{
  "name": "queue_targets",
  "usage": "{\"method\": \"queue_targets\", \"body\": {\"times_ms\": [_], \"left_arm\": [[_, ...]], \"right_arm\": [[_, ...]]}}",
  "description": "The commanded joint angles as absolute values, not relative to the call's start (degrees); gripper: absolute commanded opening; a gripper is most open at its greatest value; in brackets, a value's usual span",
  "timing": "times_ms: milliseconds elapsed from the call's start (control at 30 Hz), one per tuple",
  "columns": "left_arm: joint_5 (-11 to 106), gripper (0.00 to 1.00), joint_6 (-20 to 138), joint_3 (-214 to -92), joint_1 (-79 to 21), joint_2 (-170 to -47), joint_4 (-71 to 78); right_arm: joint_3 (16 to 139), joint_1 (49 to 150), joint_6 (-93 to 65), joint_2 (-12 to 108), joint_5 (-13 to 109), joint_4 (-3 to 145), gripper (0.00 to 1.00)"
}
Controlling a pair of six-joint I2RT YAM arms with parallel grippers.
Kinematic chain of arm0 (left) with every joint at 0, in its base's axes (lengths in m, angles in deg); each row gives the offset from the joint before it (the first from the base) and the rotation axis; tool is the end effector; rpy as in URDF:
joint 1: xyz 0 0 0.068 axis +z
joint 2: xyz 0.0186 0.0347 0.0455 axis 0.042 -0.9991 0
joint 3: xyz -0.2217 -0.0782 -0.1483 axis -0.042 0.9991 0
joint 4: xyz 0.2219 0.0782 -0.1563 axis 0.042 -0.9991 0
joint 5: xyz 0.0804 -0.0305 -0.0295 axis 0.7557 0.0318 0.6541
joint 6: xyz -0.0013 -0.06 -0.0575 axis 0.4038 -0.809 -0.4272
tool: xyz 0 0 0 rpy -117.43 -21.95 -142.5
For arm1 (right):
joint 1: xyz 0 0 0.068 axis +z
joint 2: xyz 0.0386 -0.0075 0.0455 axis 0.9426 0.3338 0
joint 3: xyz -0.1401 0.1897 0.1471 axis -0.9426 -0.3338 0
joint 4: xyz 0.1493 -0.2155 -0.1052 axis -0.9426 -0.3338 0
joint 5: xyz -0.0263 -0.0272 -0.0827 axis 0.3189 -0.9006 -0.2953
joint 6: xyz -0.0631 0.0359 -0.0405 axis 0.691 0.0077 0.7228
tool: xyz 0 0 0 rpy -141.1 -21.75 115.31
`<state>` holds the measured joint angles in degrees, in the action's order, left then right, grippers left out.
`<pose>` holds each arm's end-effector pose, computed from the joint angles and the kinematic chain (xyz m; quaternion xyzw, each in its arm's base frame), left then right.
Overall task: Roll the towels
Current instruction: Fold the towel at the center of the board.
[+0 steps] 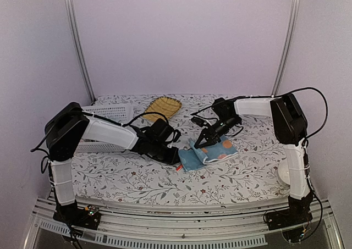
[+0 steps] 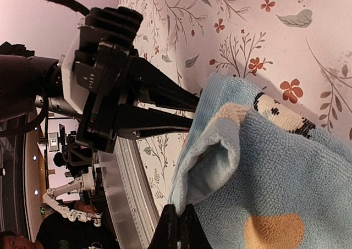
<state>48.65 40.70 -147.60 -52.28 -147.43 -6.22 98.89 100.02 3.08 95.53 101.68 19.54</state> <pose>0.2759 -0.3409 0.0839 0.1817 0.9352 -0.2361 0.1916 0.3671 0.2808 0.1248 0.3164 -0.8014 -0.5058 0.0423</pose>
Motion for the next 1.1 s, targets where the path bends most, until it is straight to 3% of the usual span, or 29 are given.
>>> {"method": "queue_targets", "body": {"times_ms": [0, 633, 867, 1067], "left_arm": [[48.48, 0.18, 40.09, -145.45, -53.21, -148.24, -7.51], [48.45, 0.19, 39.30, -143.39, -53.29, -147.63, -6.42], [49.73, 0.18, 39.47, -142.87, -53.28, -146.69, -6.68], [51.98, 0.18, 39.71, -143.06, -53.15, -143.64, -9.35]], "right_arm": [[101.28, 102.00, -0.63, 97.85, 100.69, 22.14, 0.02], [104.11, 105.04, -6.21, 100.91, 99.38, 25.32, 0.03], [105.42, 105.04, -2.91, 100.20, 100.77, 21.68, 0.30], [103.61, 104.05, 1.80, 94.02, 101.49, 18.95, 0.34]]}}
